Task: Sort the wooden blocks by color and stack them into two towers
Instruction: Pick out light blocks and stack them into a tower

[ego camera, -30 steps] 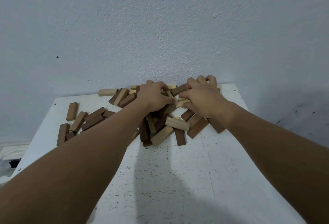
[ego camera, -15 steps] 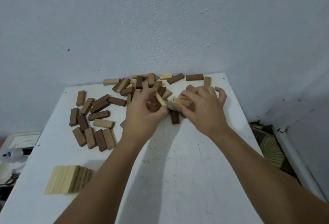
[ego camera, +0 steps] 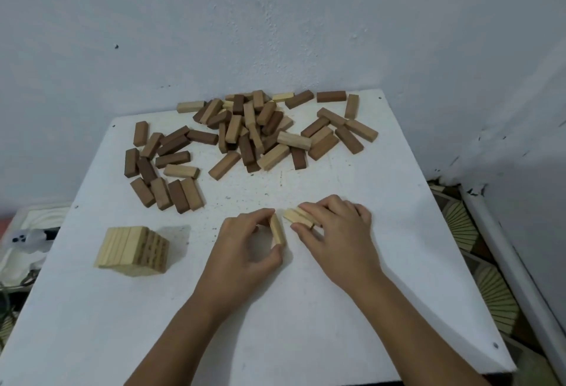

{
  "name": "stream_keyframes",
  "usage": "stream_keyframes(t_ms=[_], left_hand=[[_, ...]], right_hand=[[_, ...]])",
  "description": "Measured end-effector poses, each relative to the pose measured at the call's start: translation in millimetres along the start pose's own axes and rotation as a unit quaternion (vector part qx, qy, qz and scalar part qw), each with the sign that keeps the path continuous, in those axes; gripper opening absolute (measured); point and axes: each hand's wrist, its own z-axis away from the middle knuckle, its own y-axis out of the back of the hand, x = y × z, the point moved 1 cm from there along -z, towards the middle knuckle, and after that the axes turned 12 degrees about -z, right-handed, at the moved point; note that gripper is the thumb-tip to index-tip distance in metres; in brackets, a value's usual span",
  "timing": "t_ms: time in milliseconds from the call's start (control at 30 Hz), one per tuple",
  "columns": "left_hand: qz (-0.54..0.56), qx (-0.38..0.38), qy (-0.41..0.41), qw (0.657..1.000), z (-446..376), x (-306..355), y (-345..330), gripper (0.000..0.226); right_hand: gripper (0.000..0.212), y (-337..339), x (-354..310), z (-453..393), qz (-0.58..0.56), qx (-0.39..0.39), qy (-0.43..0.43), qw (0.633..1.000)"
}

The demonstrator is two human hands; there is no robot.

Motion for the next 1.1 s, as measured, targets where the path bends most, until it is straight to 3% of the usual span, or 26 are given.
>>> stream_keyframes(t_ms=[167,367,533,667,1100], left_hand=[[-0.015,0.012,-0.008,1.000,12.8,-13.5,0.8,0.045],[-0.032,0.029,-0.042,0.998,31.5,-21.1,-0.7,0.047],[-0.053,0.044,-0.042,0.997,40.3,-25.0,-4.7,0.058],[-0.039,0.063,-0.042,0.996,36.8,-27.8,-5.3,0.054],[-0.029,0.082,-0.047,0.995,35.8,-25.9,-11.3,0.056]], right_hand=[[0.031,-5.9,-16.5,19.1,0.002,-0.020,0.024,1.000],[0.046,-4.5,-27.4,31.6,0.002,-0.063,0.023,0.998],[0.039,-1.3,-33.2,40.7,0.004,-0.084,0.023,0.996],[0.040,0.0,-36.7,38.3,0.007,-0.100,0.017,0.995],[0.038,2.0,-35.0,36.7,-0.037,-0.084,0.002,0.996]])
